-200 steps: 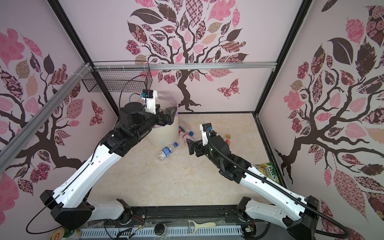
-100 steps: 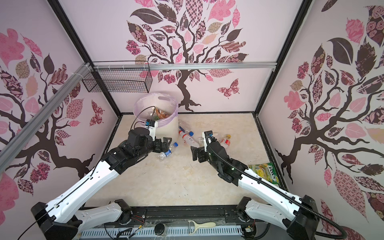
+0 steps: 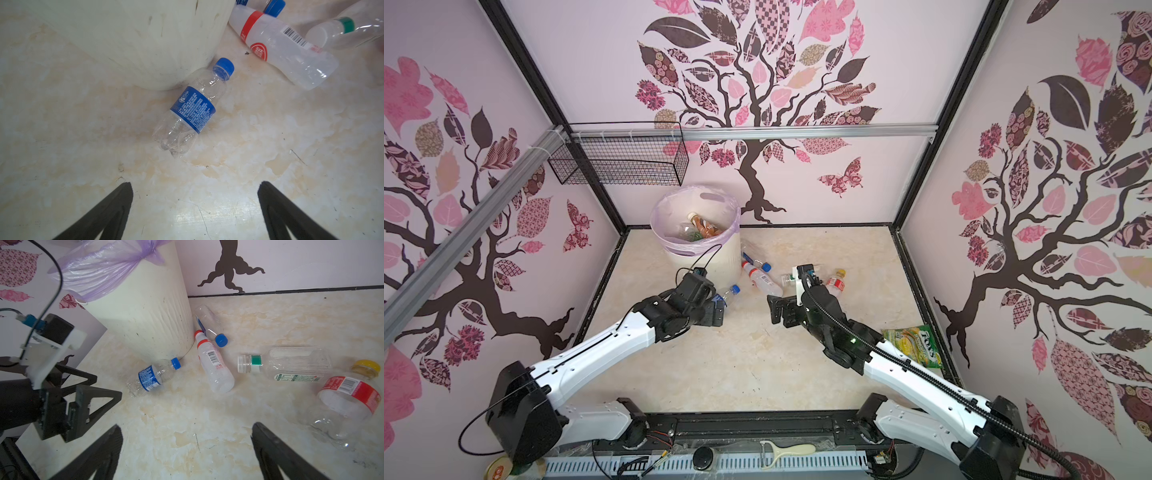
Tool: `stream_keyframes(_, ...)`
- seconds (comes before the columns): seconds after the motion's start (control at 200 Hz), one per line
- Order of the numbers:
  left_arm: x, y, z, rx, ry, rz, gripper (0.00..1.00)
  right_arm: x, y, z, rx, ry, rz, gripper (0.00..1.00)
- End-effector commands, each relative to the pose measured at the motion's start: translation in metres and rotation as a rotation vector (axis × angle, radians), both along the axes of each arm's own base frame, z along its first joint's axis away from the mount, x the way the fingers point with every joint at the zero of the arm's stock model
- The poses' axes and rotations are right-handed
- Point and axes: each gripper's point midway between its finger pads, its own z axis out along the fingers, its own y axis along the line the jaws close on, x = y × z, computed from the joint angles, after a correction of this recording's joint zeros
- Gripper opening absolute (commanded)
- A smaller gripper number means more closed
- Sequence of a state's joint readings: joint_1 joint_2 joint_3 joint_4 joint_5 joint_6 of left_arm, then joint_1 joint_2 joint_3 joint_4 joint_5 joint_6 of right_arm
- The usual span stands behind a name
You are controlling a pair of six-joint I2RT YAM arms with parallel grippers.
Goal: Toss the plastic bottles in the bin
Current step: 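Lower left gripper to the blue-labelled water bottle beside the bin, then close left gripper around the blue-labelled bottle's body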
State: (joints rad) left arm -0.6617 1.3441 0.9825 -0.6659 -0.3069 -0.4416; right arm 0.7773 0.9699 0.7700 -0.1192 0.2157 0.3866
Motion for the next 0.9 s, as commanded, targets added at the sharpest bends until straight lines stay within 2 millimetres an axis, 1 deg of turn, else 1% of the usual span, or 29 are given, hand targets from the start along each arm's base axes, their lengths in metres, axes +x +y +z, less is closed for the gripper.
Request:
stream_keyframes(0.0, 0.011, 0.001, -0.011, 0.038, -0.002, 0.043, 0.98, -0.005, -0.004, 0.002, 0.017, 0.004, 0.003, 1.0)
stream_keyframes(0.165, 0.027, -0.007, -0.018, 0.052, -0.017, 0.048, 0.98, -0.011, -0.001, 0.001, 0.029, 0.01, 0.041, 0.99)
stream_keyframes(0.405, 0.048, -0.001, -0.036, 0.136, -0.004, 0.067, 0.98, -0.014, -0.004, 0.005, 0.023, -0.008, 0.048, 1.0)
stream_keyframes(0.56, 0.058, -0.005, -0.049, 0.162, 0.008, 0.059, 0.98, -0.015, -0.004, 0.003, 0.032, -0.007, 0.048, 1.0)
stream_keyframes(0.695, 0.062, -0.009, -0.061, 0.184, 0.038, 0.055, 0.98, -0.016, -0.005, 0.002, 0.031, -0.006, 0.049, 1.0)
stream_keyframes(0.81, 0.061, -0.01, -0.071, 0.191, 0.066, 0.052, 0.98, -0.016, -0.008, 0.002, 0.023, -0.011, 0.042, 0.99)
stream_keyframes(0.895, 0.058, -0.011, -0.077, 0.187, 0.087, 0.048, 0.95, -0.017, -0.01, 0.001, 0.017, -0.015, 0.036, 1.0)
